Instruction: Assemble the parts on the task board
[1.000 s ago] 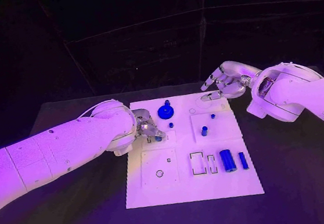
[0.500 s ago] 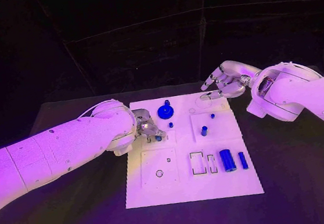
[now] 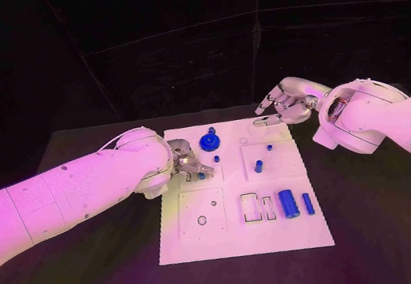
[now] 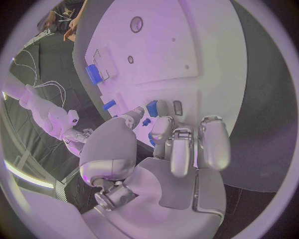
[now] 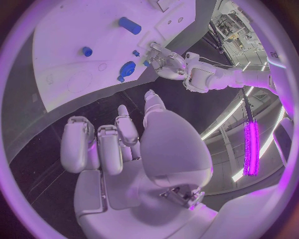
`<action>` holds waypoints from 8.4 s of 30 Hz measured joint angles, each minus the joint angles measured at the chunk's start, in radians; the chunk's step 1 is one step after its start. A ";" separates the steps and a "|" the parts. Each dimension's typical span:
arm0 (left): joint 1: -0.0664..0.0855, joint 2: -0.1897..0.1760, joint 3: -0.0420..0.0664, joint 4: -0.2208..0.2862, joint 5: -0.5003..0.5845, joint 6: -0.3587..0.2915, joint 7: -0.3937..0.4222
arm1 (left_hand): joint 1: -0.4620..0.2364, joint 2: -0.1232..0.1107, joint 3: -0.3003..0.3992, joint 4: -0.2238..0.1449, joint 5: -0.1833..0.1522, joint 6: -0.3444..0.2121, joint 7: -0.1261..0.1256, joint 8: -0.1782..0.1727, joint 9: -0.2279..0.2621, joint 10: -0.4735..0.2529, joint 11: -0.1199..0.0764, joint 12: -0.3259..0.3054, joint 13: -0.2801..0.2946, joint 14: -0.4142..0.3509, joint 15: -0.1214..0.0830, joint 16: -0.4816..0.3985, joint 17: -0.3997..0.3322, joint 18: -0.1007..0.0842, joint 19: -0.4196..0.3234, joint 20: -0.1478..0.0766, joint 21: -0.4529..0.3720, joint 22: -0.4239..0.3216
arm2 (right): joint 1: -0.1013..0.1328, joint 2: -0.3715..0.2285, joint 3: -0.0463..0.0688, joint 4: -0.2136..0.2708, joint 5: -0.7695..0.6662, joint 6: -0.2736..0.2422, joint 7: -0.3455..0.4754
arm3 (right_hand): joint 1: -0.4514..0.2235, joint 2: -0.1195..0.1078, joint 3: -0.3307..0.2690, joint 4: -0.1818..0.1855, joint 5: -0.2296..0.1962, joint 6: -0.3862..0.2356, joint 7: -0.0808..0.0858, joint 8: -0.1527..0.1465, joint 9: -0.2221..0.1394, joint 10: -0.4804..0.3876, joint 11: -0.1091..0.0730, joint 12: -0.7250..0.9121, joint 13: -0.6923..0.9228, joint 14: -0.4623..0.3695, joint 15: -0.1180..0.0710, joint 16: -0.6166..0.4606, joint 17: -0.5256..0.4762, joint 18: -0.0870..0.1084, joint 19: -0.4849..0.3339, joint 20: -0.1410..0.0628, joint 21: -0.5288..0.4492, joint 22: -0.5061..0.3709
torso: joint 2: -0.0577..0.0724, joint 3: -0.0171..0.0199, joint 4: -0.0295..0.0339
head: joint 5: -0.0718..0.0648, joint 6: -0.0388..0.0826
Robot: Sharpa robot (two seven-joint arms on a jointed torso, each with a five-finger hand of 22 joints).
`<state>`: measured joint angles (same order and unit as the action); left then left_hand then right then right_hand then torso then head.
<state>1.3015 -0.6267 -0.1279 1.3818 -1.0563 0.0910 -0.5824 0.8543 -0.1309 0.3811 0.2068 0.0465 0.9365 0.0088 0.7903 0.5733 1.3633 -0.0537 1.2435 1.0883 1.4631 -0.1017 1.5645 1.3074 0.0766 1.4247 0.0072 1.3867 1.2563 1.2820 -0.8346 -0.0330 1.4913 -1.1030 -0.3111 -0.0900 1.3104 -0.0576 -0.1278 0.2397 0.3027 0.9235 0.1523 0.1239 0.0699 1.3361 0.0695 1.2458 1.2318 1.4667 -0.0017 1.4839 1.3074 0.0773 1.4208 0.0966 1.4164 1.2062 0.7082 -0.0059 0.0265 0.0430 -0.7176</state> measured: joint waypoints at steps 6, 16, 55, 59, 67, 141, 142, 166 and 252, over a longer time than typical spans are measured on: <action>0.004 -0.021 0.025 0.015 0.000 -0.001 -0.001 | 0.004 0.004 -0.039 0.005 0.000 0.000 0.000 0.000 0.000 -0.001 -0.001 -0.008 -0.020 0.000 0.000 0.000 0.000 0.000 0.000 0.000 -0.002 -0.014 | 0.000 0.000 0.000 -0.004 0.000 -0.001 0.000 | -0.012 -0.001 -0.015 0.015 0.000 0.000 0.000 0.004 0.000 0.000 0.000 0.000 -0.001 0.000 0.000 -0.004 0.000 0.000 0.000 0.000 0.000 -0.002 | 0.000 -0.0002 0.0000 | -0.002 0.003; 0.060 -0.047 0.092 0.004 0.000 0.043 -0.010 | 0.079 -0.002 -0.195 0.048 0.000 -0.072 0.036 -0.058 -0.039 -0.090 0.025 -0.099 -0.144 0.004 0.012 0.000 0.000 0.000 -0.050 0.014 -0.074 -0.115 | 0.000 0.000 0.000 -0.018 0.000 -0.001 0.001 | -0.020 -0.001 -0.029 0.029 0.000 0.000 0.000 0.004 0.000 0.000 0.000 0.000 -0.001 0.000 0.000 -0.004 0.000 0.000 0.000 0.000 0.000 -0.001 | 0.000 -0.0001 -0.0008 | -0.004 0.009; 0.069 0.115 0.047 -0.362 -0.021 0.199 0.051 | 0.189 0.071 -0.349 0.078 0.000 -0.046 0.043 -0.113 -0.113 -0.086 0.036 -0.083 -0.140 0.004 0.022 0.000 0.000 0.000 -0.040 0.026 -0.069 -0.089 | -0.001 0.030 0.000 -0.034 0.001 -0.006 0.006 | -0.020 -0.001 -0.040 0.040 0.020 0.000 0.000 0.009 0.000 0.000 0.000 0.000 -0.003 0.000 0.000 -0.004 0.001 0.000 0.000 0.000 0.000 -0.004 | 0.000 0.0004 -0.0002 | 0.009 0.010; 0.068 0.120 0.047 -0.363 -0.022 0.202 0.056 | 0.196 0.078 -0.352 0.076 0.000 -0.045 0.045 -0.113 -0.115 -0.086 0.036 -0.083 -0.140 0.004 0.022 0.000 0.000 0.000 -0.039 0.025 -0.069 -0.087 | -0.001 0.032 0.000 -0.035 0.001 -0.006 0.006 | -0.020 -0.001 -0.040 0.040 0.025 0.000 0.000 0.009 0.000 0.000 0.000 0.000 -0.003 0.000 0.000 -0.004 0.001 0.000 0.000 0.000 0.000 -0.005 | 0.000 0.0005 -0.0001 | 0.009 0.009; 0.066 0.131 0.047 -0.376 -0.024 0.212 0.061 | 0.220 0.102 -0.360 0.068 0.000 -0.041 0.041 -0.113 -0.119 -0.086 0.036 -0.078 -0.140 0.004 0.022 0.000 0.000 0.000 -0.039 0.025 -0.069 -0.085 | -0.001 0.032 0.000 -0.035 0.001 -0.006 0.006 | -0.024 0.003 -0.040 0.040 0.025 0.000 0.000 0.009 0.000 0.000 0.000 0.000 -0.002 0.000 0.000 -0.004 0.001 0.000 0.000 0.000 0.000 -0.005 | 0.000 0.0005 -0.0001 | 0.007 0.007; 0.056 0.040 0.046 -0.228 -0.021 0.143 0.118 | 0.409 0.081 0.042 -0.091 0.000 -0.052 0.042 -0.101 -0.151 -0.067 0.032 -0.099 -0.171 0.004 0.022 0.000 0.000 0.000 -0.025 0.025 -0.062 -0.051 | -0.001 0.030 0.000 -0.037 0.003 -0.006 0.008 | -0.024 0.003 -0.040 0.040 0.034 0.000 0.000 0.009 0.000 0.000 0.000 0.000 -0.002 0.000 0.000 -0.004 0.000 0.000 0.000 0.000 -0.004 -0.005 | -0.002 0.0000 0.0022 | 0.009 -0.003; 0.056 0.033 0.046 -0.217 -0.020 0.135 0.118 | 0.407 0.080 0.044 -0.089 0.000 -0.052 0.042 -0.099 -0.151 -0.064 0.028 -0.096 -0.169 0.004 0.022 0.000 0.000 0.000 -0.025 0.025 -0.062 -0.050 | -0.001 0.030 0.000 -0.037 0.003 -0.006 0.008 | -0.024 0.003 -0.040 0.040 0.034 0.000 0.000 0.009 0.000 0.000 0.000 0.000 -0.002 0.000 0.000 -0.004 0.000 0.000 0.000 0.000 -0.004 -0.005 | -0.002 0.0000 0.0022 | 0.010 -0.003; 0.002 -0.141 0.027 0.067 0.013 -0.091 0.102 | 0.380 0.061 0.091 -0.099 0.000 -0.046 0.040 -0.089 -0.148 -0.053 0.025 -0.089 -0.160 0.004 0.022 0.000 0.000 0.000 -0.018 0.025 -0.050 -0.033 | -0.001 0.022 0.000 -0.037 0.004 -0.006 0.008 | -0.024 0.003 -0.040 0.040 0.034 0.000 0.000 0.009 0.000 0.000 0.000 0.000 -0.002 0.000 0.000 -0.004 0.000 0.000 0.000 0.000 -0.004 -0.005 | 0.000 -0.0011 0.0011 | 0.020 -0.009; -0.010 -0.108 0.018 0.062 -0.017 -0.056 0.028 | 0.214 0.013 0.254 -0.193 0.005 0.001 0.011 -0.045 -0.131 -0.021 0.004 -0.055 -0.118 0.004 0.014 0.000 0.000 0.000 -0.004 0.011 -0.037 -0.007 | -0.001 0.025 0.000 -0.040 0.006 -0.006 0.009 | -0.019 0.007 -0.040 0.040 0.034 0.000 0.000 0.012 0.000 0.000 0.000 0.000 -0.003 0.000 0.000 -0.004 0.000 0.000 0.000 0.000 -0.004 -0.006 | 0.000 0.0005 -0.0009 | 0.020 -0.026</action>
<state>1.2913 -0.7344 -0.1099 1.4434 -1.0729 0.0345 -0.5548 1.0678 -0.1182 0.6353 0.0137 0.0511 0.9371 0.0198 0.7454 0.4419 1.3421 -0.0500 1.1889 0.9703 1.4670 -0.0875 1.5645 1.3073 0.0768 1.4203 0.0186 1.3499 1.2494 1.2814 -0.8100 -0.0334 1.4515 -1.0973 -0.3172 -0.0812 1.2911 -0.0507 -0.1674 0.2795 0.3370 0.9235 0.1523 0.1359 0.0698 1.3362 0.0696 1.2458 1.2287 1.4667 -0.0017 1.4801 1.3074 0.0773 1.4208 0.0967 1.4126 1.1999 0.7083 -0.0055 0.0256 0.0629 -0.7432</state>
